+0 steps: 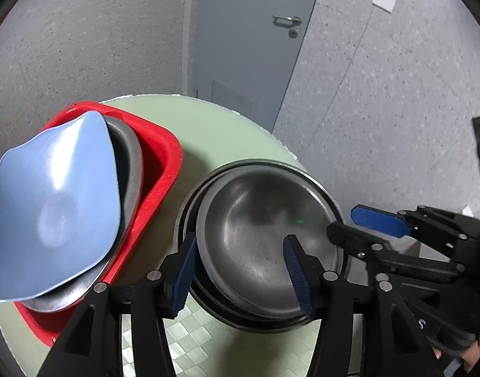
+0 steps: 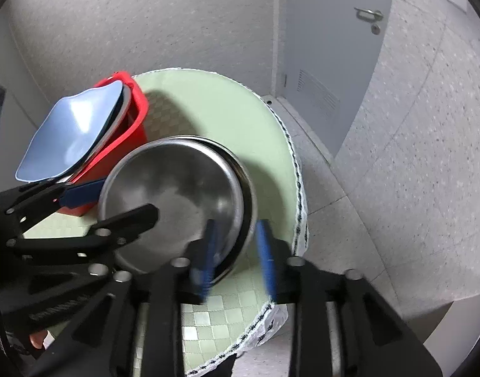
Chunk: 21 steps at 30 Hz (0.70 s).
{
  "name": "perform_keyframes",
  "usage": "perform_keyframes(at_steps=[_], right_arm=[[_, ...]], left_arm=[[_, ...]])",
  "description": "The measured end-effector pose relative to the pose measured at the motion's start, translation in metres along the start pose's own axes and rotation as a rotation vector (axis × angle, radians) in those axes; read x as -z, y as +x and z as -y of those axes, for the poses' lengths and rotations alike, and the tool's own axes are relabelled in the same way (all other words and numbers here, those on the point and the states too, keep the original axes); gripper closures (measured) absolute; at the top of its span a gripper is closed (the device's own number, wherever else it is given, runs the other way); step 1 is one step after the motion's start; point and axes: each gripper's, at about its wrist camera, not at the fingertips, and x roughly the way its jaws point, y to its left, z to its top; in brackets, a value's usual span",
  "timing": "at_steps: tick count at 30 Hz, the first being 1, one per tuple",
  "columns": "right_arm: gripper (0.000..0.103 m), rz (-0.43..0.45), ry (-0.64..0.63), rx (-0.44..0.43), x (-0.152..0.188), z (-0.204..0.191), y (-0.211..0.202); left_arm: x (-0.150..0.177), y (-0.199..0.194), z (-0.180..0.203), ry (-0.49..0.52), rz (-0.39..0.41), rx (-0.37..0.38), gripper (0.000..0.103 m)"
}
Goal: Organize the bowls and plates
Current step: 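Lower the steel bowl onto the small steel bowl and open both tools, then grasp the rim of the stacked steel bowls with both tools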
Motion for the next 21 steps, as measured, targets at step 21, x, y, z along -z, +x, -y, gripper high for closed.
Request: perform_keyframes(at_steps=[21], right_arm=[[0.043, -0.056, 0.177, -0.231, -0.003, 0.033, 0.032]], left_arm=[[0.031, -0.013, -0.005, -0.169, -0.001, -0.159, 0.021]])
